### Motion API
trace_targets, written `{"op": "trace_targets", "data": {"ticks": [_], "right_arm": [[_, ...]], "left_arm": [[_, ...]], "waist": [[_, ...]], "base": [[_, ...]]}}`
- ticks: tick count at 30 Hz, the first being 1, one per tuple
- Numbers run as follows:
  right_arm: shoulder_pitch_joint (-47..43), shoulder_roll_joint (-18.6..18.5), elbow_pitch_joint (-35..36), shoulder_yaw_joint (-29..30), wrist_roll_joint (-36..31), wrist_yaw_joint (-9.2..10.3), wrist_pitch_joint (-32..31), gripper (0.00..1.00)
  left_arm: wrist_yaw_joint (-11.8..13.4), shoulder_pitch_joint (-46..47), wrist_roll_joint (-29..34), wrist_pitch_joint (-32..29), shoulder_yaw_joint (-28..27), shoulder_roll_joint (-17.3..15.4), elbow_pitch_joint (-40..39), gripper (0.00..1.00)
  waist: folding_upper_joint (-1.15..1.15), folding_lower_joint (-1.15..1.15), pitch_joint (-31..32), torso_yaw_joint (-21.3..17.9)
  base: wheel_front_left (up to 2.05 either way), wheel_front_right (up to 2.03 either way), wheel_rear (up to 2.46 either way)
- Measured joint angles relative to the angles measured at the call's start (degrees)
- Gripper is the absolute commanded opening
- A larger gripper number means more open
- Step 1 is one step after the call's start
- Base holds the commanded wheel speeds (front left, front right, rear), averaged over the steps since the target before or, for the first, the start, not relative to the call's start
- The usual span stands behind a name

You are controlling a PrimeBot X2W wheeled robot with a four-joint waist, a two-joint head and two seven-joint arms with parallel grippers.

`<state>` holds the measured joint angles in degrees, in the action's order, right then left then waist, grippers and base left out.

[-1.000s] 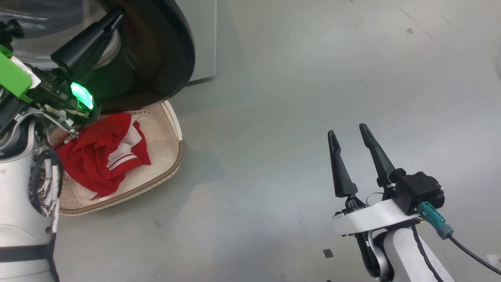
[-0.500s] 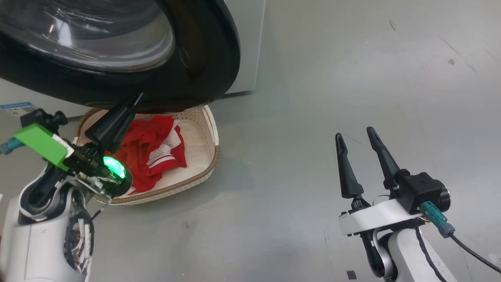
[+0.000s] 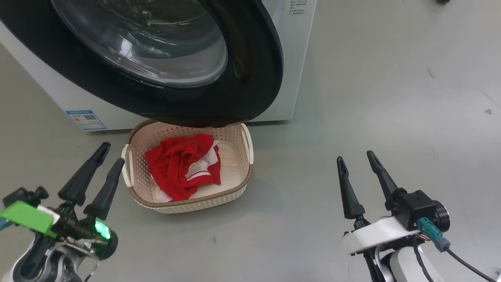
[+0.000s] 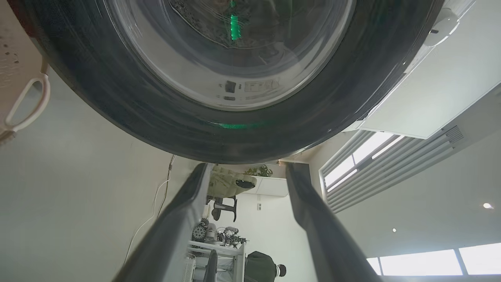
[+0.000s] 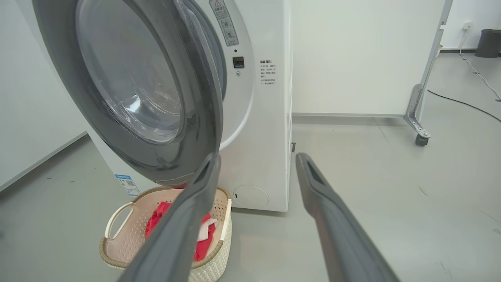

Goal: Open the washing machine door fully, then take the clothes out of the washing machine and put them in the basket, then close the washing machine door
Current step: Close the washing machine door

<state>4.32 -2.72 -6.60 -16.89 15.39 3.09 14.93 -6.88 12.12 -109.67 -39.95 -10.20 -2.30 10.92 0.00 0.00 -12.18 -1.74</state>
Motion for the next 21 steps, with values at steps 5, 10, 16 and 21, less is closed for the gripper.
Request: {"op": "trace_targets", "data": {"ticks": [5, 10, 16, 21], "right_arm": [[-1.6, 0.0, -0.6, 0.1, 0.0, -0.19, 0.0, 1.00], [-3.1, 0.0, -0.9, 0.8, -0.1, -0.46, 0.0, 1.00], [-4.6, 0.1, -1.1, 1.4, -0.5, -0.51, 0.0, 1.00], [-5.2, 0.0, -1.0, 1.8, -0.9, -0.68, 0.0, 1.00]], "left_arm": [[0.0, -5.5, 3.4, 3.5, -1.9, 0.1, -2.4, 1.00], [0.0, -9.5, 10.4, 7.9, -2.6, 0.2, -6.6, 1.00], [0.0, -11.8, 25.7, 15.4, -1.5, 0.2, -15.6, 1.00], [0.0, -13.7, 42.1, 22.0, 3.3, -2.2, -22.5, 1.00]], "waist": [[0.00, 0.00, 2.4, 1.2], [0.00, 0.00, 4.6, 2.0], [0.00, 0.00, 6.8, 2.8], [0.00, 0.00, 8.4, 3.2]], "base": [[0.00, 0.00, 0.00], [0.00, 0.00, 0.00], [0.00, 0.00, 0.00], [0.00, 0.00, 0.00]]}}
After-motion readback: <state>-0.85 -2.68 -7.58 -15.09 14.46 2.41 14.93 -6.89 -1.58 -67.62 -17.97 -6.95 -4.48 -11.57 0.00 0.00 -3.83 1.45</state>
